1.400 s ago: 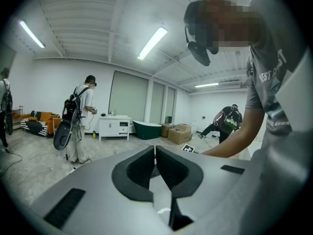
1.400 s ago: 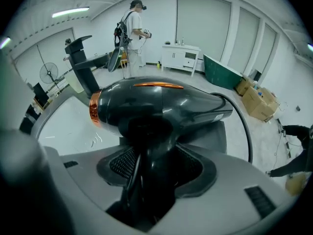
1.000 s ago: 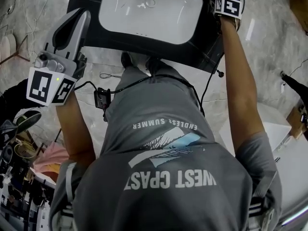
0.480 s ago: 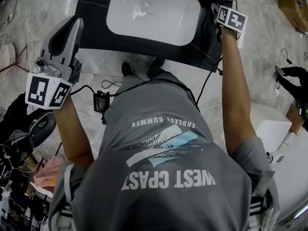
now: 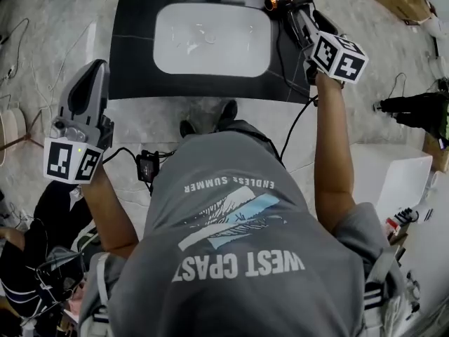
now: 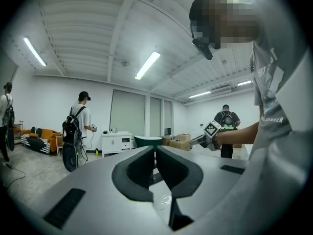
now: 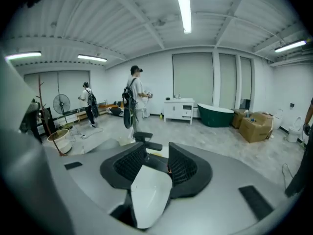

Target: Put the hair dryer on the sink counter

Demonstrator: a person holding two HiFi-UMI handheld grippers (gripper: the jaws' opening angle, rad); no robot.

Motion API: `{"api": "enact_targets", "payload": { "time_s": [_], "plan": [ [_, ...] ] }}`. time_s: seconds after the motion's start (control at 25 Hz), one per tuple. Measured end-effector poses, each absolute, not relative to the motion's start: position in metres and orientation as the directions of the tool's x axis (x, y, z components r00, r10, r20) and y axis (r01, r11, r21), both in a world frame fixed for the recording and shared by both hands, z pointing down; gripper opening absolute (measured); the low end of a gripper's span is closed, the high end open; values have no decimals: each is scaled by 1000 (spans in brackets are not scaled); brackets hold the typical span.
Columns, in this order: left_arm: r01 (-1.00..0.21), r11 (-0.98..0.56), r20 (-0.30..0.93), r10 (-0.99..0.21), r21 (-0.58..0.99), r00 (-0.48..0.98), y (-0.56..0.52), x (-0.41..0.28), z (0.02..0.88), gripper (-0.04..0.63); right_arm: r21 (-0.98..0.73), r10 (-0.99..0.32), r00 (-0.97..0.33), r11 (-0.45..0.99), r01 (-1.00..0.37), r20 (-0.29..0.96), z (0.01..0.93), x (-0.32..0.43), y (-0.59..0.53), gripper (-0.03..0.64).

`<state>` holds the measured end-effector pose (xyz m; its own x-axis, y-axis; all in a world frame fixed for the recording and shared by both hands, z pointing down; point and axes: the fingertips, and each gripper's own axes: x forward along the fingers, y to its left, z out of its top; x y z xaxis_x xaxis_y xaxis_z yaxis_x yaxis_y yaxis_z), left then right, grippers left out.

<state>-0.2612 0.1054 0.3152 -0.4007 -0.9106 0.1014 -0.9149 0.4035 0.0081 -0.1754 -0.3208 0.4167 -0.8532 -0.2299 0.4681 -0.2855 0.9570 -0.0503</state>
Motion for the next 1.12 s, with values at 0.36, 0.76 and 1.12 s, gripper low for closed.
{"api": "enact_targets", "payload": {
  "time_s": [0.36,0.76,1.12],
  "plan": [
    [-932,362,78,-930,24,-359,130,-256,312,26,-85,-129,-971,985,-148,204,285,-107,-221,48],
    [-946,321,66,-946,43,-318,147,-251,322,27,-83,-115,-989,989,-124,96,231,-72,-169,28],
    [-956,290,52,-956,45,-288,153,-242,322,26,-82,-178,-982,980,-183,69,220,-47,-167,28]
  ]
}}
